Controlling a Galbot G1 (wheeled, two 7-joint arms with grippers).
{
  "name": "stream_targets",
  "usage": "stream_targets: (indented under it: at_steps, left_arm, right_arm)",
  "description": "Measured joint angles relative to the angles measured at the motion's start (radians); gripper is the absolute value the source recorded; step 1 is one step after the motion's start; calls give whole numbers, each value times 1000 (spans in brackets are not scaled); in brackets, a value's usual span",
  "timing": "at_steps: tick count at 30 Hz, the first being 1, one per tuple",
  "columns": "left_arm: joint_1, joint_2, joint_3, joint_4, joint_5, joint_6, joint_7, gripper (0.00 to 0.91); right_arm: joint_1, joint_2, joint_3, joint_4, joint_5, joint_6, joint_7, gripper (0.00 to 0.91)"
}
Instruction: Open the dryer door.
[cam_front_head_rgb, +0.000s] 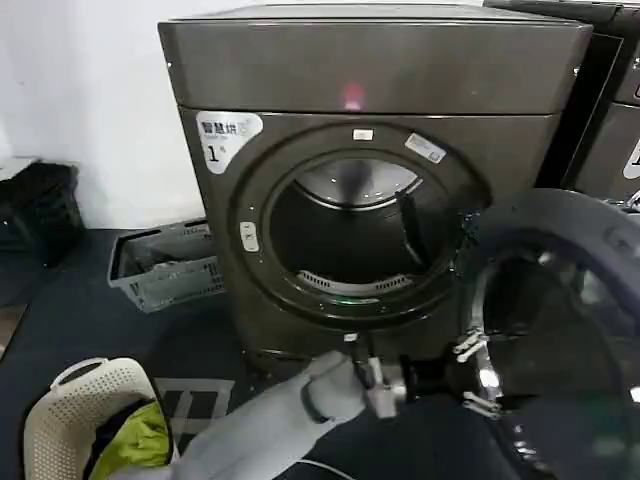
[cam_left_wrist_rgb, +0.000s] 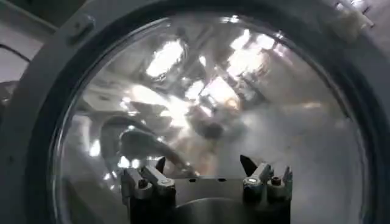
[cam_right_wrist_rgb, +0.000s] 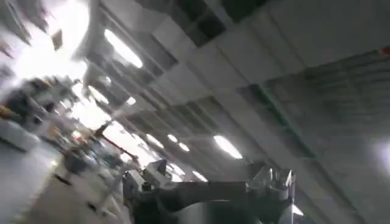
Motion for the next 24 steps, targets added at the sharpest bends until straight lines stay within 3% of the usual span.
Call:
stream_targets:
  at_steps: [8,24]
  left_arm:
    - [-80,-86,30,76,-28,40,-5,907]
    - [-162,-216,35,192,-34,96,-47,907]
  right_arm:
    - [-10,-25,24,-43,2,-28,-4,907]
    - [-16,-25,19,-46,2,21,-38,907]
